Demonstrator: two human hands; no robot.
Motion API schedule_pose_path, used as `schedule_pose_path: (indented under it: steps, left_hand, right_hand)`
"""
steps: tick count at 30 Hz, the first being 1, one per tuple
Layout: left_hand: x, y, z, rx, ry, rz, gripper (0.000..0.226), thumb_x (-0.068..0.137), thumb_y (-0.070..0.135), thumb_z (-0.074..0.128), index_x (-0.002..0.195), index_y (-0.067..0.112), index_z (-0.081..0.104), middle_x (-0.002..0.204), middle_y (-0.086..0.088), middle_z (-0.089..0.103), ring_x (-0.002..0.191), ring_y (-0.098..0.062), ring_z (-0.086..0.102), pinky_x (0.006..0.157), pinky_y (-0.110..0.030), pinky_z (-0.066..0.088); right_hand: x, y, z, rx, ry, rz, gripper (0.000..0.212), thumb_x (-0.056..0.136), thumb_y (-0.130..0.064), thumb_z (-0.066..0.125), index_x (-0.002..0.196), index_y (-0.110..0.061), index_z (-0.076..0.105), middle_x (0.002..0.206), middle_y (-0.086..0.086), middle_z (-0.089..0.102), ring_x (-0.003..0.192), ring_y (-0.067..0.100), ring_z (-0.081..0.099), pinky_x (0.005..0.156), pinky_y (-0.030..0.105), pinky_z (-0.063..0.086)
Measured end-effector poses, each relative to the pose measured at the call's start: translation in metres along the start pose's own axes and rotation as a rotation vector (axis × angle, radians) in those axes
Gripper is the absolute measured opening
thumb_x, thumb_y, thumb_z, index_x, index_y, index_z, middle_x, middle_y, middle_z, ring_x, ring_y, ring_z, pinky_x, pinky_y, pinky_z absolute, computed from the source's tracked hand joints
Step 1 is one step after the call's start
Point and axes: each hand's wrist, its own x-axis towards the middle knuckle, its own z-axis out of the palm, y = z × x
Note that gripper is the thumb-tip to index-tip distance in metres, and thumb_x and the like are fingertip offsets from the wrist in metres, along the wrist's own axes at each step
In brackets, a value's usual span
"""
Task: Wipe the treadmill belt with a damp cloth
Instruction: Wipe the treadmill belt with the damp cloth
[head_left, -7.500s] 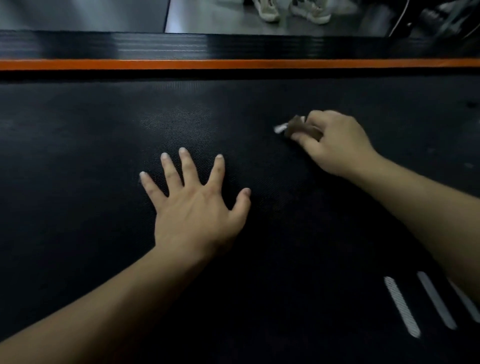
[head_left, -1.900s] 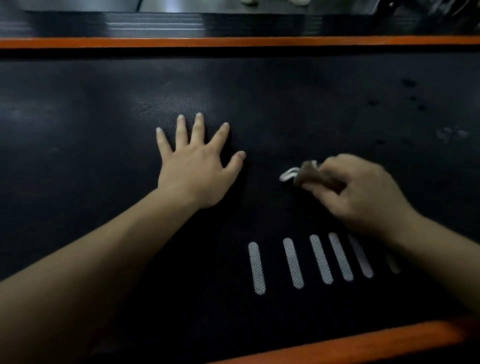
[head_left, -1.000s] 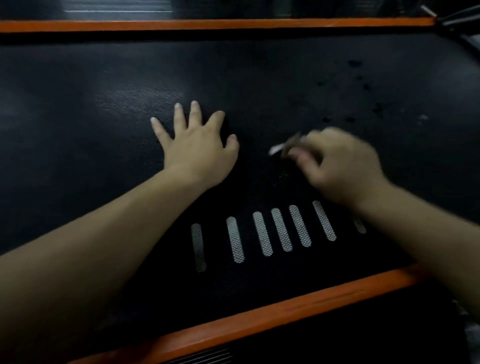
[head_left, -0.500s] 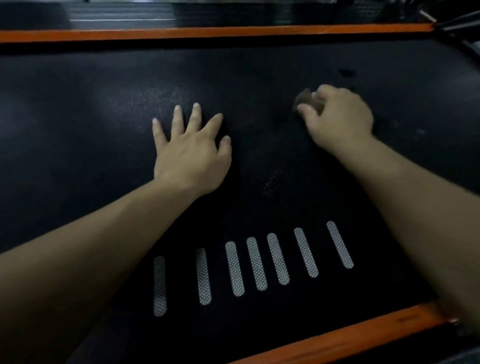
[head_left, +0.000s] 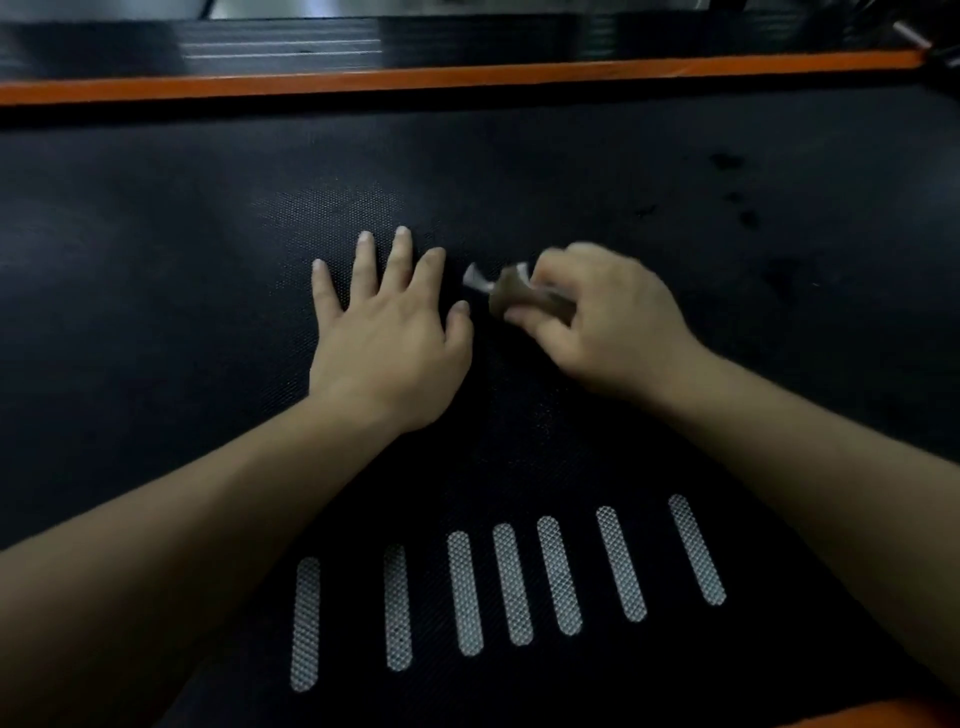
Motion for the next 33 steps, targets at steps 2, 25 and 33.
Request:
schedule_pose_path:
  steps: [2, 25, 33]
  left_hand:
    - [-0.001, 0.000, 0.000, 0.004, -0.004, -0.001, 0.063, 0.103, 0.052, 0.022, 0.161, 0.027, 0.017, 0.172, 0.000, 0.001, 0.158, -0.025, -0.010, 0.124, -0.059, -0.009]
    - [0.015, 0.015, 0.003, 0.037, -0.036, 0.116, 0.075, 0.093, 0.073, 0.011, 0.161, 0.041, 0.013, 0.172, -0.002, -0.001, 0.157, -0.033, -0.014, 0.121, -0.063, -0.013]
    - [0.017, 0.014, 0.006, 0.052, -0.036, 0.103, 0.079, 0.088, 0.075, 0.009, 0.160, 0.043, 0.014, 0.172, 0.001, 0.002, 0.158, -0.029, -0.010, 0.123, -0.060, -0.009]
  right_hand:
    - [0.002, 0.006, -0.003, -0.036, -0.003, -0.061, 0.021, 0.089, -0.050, 0.062, 0.085, -0.032, 0.052, 0.085, -0.006, 0.053, 0.076, 0.016, 0.052, 0.063, 0.031, 0.038]
    - [0.101, 0.053, -0.003, -0.100, 0.071, 0.057, 0.025, 0.092, -0.043, 0.060, 0.112, -0.031, 0.067, 0.104, 0.003, 0.057, 0.104, 0.027, 0.055, 0.089, 0.045, 0.045]
    - [0.173, 0.088, -0.004, -0.057, 0.244, 0.404, 0.029, 0.085, -0.052, 0.065, 0.103, -0.029, 0.067, 0.110, 0.000, 0.067, 0.104, 0.025, 0.061, 0.090, 0.040, 0.048]
